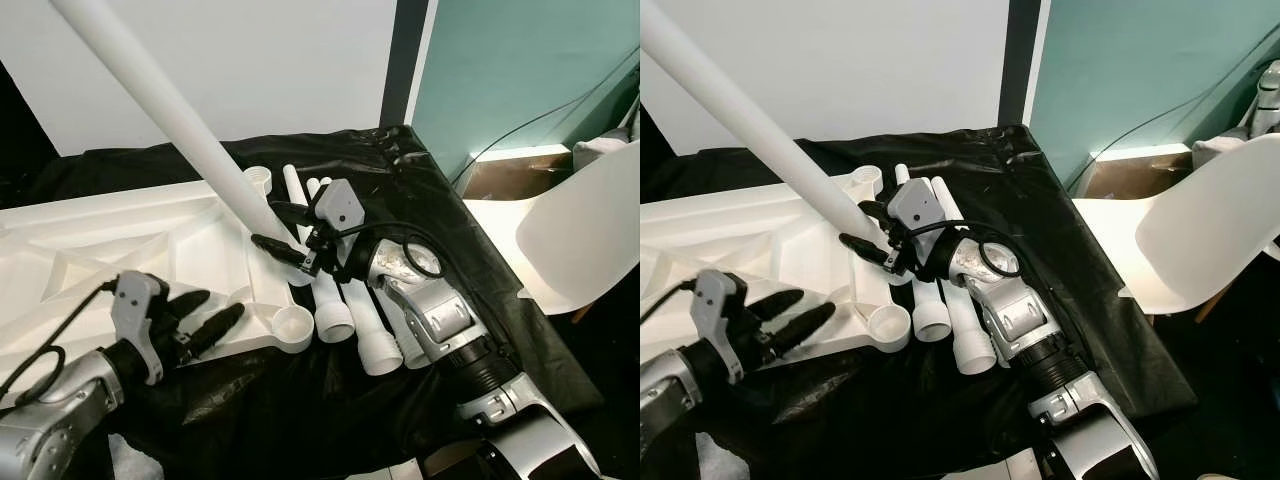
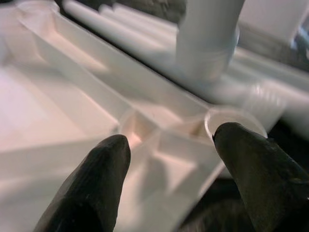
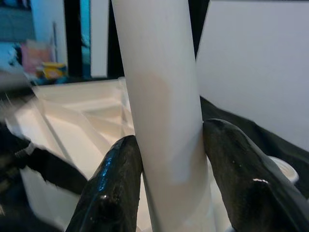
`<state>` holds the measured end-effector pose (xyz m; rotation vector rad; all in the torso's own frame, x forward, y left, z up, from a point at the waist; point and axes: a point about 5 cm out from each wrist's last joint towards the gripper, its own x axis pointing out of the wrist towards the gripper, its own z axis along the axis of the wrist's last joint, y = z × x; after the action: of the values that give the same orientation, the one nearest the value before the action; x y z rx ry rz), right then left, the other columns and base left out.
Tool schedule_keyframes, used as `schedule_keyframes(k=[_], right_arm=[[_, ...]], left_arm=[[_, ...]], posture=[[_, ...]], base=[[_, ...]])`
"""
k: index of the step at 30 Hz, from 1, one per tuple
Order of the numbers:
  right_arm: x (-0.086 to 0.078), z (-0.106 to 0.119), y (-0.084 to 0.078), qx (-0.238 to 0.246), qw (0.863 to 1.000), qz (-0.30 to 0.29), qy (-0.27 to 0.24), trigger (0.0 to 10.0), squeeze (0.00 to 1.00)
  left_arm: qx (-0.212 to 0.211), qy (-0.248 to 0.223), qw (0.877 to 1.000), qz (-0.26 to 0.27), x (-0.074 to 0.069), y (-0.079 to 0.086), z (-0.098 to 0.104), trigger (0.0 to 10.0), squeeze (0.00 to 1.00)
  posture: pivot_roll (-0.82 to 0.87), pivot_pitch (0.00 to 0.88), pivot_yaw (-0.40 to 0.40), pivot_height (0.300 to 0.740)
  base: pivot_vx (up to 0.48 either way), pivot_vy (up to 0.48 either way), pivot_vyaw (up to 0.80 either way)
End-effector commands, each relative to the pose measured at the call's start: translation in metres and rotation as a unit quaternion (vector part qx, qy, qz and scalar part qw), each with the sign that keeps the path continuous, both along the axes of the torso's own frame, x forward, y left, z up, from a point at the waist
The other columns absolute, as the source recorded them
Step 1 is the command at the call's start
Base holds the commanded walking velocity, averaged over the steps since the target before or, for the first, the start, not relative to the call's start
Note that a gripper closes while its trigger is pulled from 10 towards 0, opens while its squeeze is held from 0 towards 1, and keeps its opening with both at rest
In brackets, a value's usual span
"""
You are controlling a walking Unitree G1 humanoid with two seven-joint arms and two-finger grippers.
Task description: Building children table
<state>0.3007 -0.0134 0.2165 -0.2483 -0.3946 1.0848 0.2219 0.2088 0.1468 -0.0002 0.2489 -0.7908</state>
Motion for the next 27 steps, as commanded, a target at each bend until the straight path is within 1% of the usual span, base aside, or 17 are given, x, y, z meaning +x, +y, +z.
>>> schedule_keyframes(k=[1, 2, 4, 6, 7, 8, 9, 10, 11, 14, 15, 17, 19, 22, 25, 26, 27], right_arm=[[-0.008, 0.001, 0.002, 0.011, 1.000, 0.027, 0.007, 10.0, 0.00], [-0.010, 0.000, 0.003, 0.014, 0.999, 0.036, 0.012, 10.0, 0.00], [-0.011, -0.001, 0.003, 0.017, 0.999, 0.039, 0.018, 10.0, 0.00], [-0.011, -0.004, 0.001, 0.026, 0.998, 0.039, 0.038, 10.0, 0.00], [-0.011, -0.004, 0.001, 0.026, 0.998, 0.039, 0.038, 10.0, 0.00], [-0.011, -0.005, 0.000, 0.029, 0.998, 0.040, 0.046, 10.0, 0.00], [-0.011, -0.005, 0.000, 0.029, 0.998, 0.040, 0.046, 10.0, 0.00], [-0.011, -0.006, -0.001, 0.031, 0.997, 0.041, 0.054, 10.0, 0.00], [-0.011, -0.006, -0.001, 0.031, 0.997, 0.041, 0.054, 10.0, 0.00], [-0.012, -0.011, -0.002, 0.037, 0.995, 0.044, 0.077, 10.0, 0.00], [-0.012, -0.011, -0.002, 0.037, 0.995, 0.044, 0.077, 10.0, 0.00], [-0.013, -0.014, -0.003, 0.042, 0.994, 0.046, 0.092, 10.0, 0.00], [-0.013, -0.019, -0.004, 0.046, 0.992, 0.046, 0.107, 10.0, 0.00], [-0.013, -0.020, -0.004, 0.047, 0.991, 0.046, 0.113, 10.0, 0.00], [-0.012, -0.034, -0.006, 0.041, 0.989, 0.040, 0.139, 10.0, 0.00], [-0.012, -0.034, -0.006, 0.041, 0.989, 0.040, 0.139, 10.0, 0.00], [-0.012, -0.040, -0.007, 0.035, 0.988, 0.038, 0.147, 10.0, 0.00]], left_arm=[[-0.004, 0.034, 0.983, -0.182, -0.016, -0.009, -0.006, 10.0, 0.00], [0.007, 0.042, 0.981, -0.187, -0.017, -0.009, -0.010, 10.0, 0.00], [0.015, 0.047, 0.981, -0.189, -0.017, -0.009, -0.012, 10.0, 0.00], [0.046, 0.064, 0.977, -0.197, -0.020, -0.006, -0.021, 10.0, 0.00], [0.046, 0.064, 0.977, -0.197, -0.020, -0.006, -0.021, 10.0, 0.00], [0.060, 0.071, 0.975, -0.201, -0.021, -0.005, -0.025, 10.0, 0.00], [0.060, 0.071, 0.975, -0.201, -0.021, -0.005, -0.025, 10.0, 0.00], [0.073, 0.079, 0.973, -0.205, -0.022, -0.004, -0.029, 10.0, 0.00], [0.073, 0.079, 0.973, -0.205, -0.022, -0.004, -0.029, 10.0, 0.00], [0.133, 0.097, 0.963, -0.211, -0.023, -0.001, -0.041, 10.0, 0.00], [0.133, 0.097, 0.963, -0.211, -0.023, -0.001, -0.041, 10.0, 0.00], [0.148, 0.099, 0.960, -0.214, -0.022, -0.003, -0.045, 10.0, 0.00], [0.149, 0.097, 0.960, -0.217, -0.021, -0.007, -0.046, 10.0, 0.00], [0.150, 0.096, 0.960, -0.218, -0.021, -0.009, -0.047, 10.0, 0.00], [0.146, 0.082, 0.960, -0.223, -0.016, -0.018, -0.047, 10.0, 0.00], [0.146, 0.082, 0.960, -0.223, -0.016, -0.018, -0.047, 10.0, 0.00], [0.145, 0.073, 0.961, -0.222, -0.013, -0.021, -0.046, 10.0, 0.00]], posture=[[0.07, 0.000, 0.006, 0.740], [0.07, 0.000, 0.006, 0.740], [0.07, 0.000, 0.006, 0.740], [0.07, 0.000, 0.006, 0.740], [0.07, 0.000, 0.006, 0.740], [0.07, 0.000, 0.006, 0.740], [0.07, 0.000, 0.006, 0.740], [0.07, 0.000, 0.006, 0.740], [0.07, 0.000, 0.006, 0.740], [0.08, 0.000, 0.007, 0.740], [0.08, 0.000, 0.007, 0.740], [0.07, 0.000, 0.009, 0.740], [0.07, 0.000, 0.010, 0.740], [0.07, 0.000, 0.010, 0.740], [0.07, 0.000, 0.012, 0.740], [0.07, 0.000, 0.012, 0.740], [0.07, 0.000, 0.012, 0.740]], base=[[0.000, 0.000, 0.00], [0.000, 0.000, 0.00], [0.000, 0.000, 0.00], [0.000, 0.000, 0.00], [0.000, 0.000, 0.00], [0.000, 0.000, 0.00], [0.000, 0.000, 0.00], [0.000, 0.000, 0.00], [0.000, 0.000, 0.00], [0.000, 0.000, 0.00], [0.000, 0.000, 0.00], [0.000, 0.000, 0.00], [0.000, 0.000, 0.00], [0.000, 0.000, 0.00], [0.000, 0.000, 0.00], [0.000, 0.000, 0.00], [0.000, 0.000, 0.00]])
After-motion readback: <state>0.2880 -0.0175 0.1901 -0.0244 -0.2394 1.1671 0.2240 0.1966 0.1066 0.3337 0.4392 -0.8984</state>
